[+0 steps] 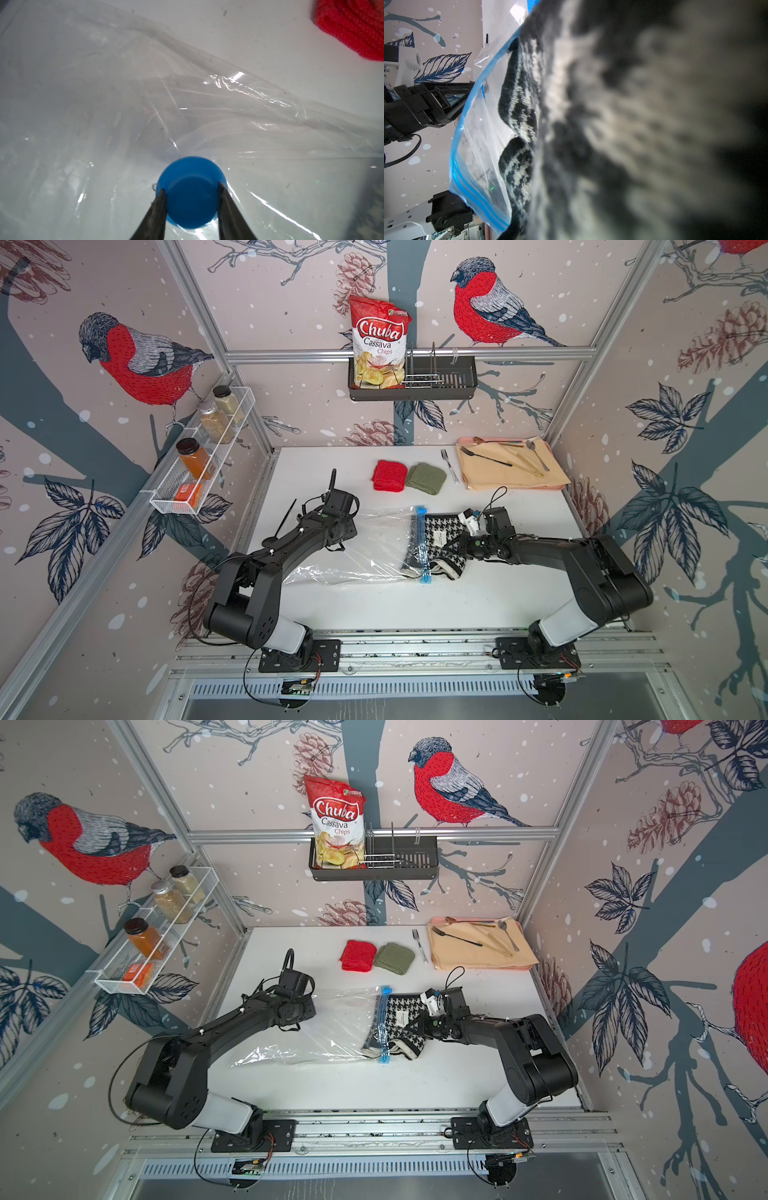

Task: Take the scarf out of the vacuum bag
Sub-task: Take out the scarf from the vacuum bag.

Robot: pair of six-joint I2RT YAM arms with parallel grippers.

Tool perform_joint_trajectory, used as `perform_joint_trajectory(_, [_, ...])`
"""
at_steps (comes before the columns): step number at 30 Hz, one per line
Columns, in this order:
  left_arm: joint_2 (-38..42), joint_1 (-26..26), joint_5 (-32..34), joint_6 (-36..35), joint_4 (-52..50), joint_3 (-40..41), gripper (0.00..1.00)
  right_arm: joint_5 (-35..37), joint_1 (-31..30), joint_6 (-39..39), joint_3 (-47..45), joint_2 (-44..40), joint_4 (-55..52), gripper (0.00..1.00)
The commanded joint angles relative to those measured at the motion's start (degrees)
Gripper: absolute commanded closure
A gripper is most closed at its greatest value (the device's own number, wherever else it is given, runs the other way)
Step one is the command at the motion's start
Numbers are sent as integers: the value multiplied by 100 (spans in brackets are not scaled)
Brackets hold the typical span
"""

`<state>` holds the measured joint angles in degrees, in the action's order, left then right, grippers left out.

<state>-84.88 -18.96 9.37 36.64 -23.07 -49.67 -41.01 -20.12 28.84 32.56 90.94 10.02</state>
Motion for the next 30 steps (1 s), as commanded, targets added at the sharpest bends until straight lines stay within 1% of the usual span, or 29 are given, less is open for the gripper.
perform_joint_trajectory(1, [4,24,344,47,-68,-39,90,166,31,13,-20,-41,-80,100])
perform_joint_trajectory(6, [7,22,269,85,-31,-1,90,164,74,14,-30,-45,-89,100])
perform_joint_trajectory(30, [68,12,294,98,-8,10,90,142,96,34,-83,-49,7,100])
